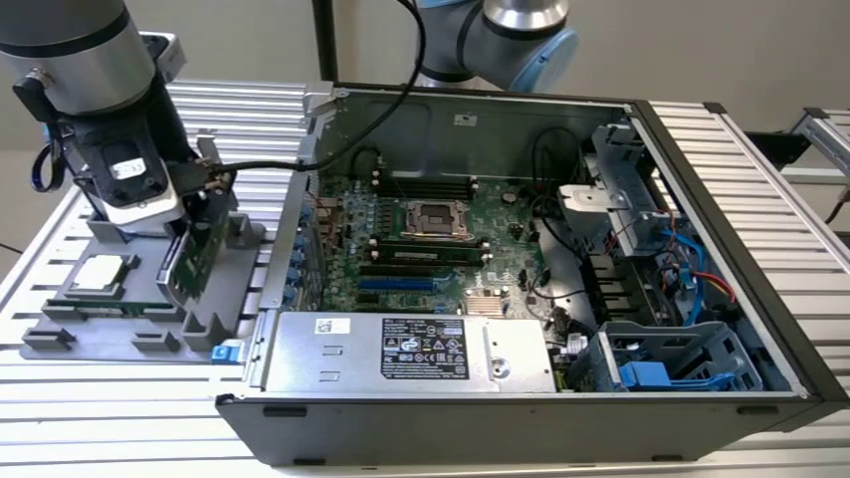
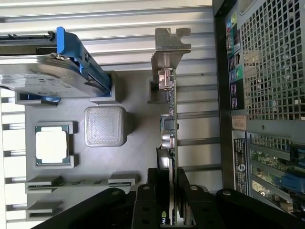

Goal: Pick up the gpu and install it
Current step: 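Pick up the gpu and move the gpu toward the slot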

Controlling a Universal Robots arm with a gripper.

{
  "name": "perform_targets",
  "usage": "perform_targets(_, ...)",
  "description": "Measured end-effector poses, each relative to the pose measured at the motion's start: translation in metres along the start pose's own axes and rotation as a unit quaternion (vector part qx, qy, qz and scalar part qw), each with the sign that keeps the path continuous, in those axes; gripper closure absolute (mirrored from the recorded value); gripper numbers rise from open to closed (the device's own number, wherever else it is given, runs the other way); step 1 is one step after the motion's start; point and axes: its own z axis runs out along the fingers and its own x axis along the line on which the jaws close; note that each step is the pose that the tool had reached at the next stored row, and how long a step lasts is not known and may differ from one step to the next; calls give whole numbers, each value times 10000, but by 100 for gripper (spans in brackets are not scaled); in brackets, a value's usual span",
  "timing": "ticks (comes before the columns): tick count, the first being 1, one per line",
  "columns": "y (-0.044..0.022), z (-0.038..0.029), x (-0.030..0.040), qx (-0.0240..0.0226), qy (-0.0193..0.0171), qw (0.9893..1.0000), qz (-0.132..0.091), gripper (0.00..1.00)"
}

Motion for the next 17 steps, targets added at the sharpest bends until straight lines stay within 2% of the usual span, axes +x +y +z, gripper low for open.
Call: perform_targets(17, 13, -157, -3, 0, 0, 10000, 0, 100)
